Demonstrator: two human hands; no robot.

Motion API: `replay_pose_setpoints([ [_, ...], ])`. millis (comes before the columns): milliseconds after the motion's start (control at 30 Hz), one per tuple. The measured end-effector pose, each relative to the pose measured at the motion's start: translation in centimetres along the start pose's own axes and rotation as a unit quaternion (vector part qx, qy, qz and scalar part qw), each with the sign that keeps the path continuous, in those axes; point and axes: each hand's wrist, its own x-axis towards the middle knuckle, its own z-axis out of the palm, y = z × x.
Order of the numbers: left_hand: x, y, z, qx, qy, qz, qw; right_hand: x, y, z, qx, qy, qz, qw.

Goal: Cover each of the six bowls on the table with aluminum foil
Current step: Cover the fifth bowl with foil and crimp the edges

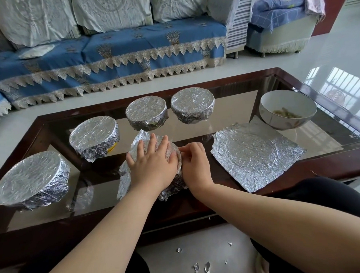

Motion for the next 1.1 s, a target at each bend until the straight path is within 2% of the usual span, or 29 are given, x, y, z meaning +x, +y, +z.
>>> replay_pose_setpoints([
  [200, 0.0, 0.1, -0.1, -0.002, -0.003, -0.004, 1.0, -0.7, -0.3, -0.3, 0.026, -0.016, 0.073, 0.997],
  [367, 0.0, 0.1, -0.1, 0.0, 0.0, -0.009, 1.0, -0.9, -0.9, -0.3, 0.183, -0.032, 0.188, 0.964],
  [433, 0.1, 0.2, -0.1, -0.001, 0.0, -0.012, 1.0, -1.0, -1.1, -0.1, 0.214, -0.038, 0.204, 0.954],
  [600, 0.1, 0.6, -0.4, 0.008, -0.014, -0.029, 0.999, -1.9, -1.3, 0.2, 0.191, -0.071, 0.127, 0.971],
  [700, 0.2, 0.9, -1.0, 0.01, -0.037, -0.028, 0.999, -1.9, -1.1, 0.1, 0.164, -0.063, 0.111, 0.978],
  [800, 0.1, 0.4, -1.8, 0.028, -0.064, -0.003, 0.998, -1.3, -1.1, -0.4, 0.088, -0.069, 0.08, 0.99],
  [933, -0.3, -0.8, -1.8, 0.097, -0.05, 0.023, 0.994, -0.6, -0.6, -0.4, 0.026, -0.103, 0.049, 0.993],
  [1100, -0.3, -1.2, -1.0, 0.033, -0.042, 0.045, 0.998, -0.4, 0.1, -0.4, 0.011, -0.088, 0.015, 0.996],
])
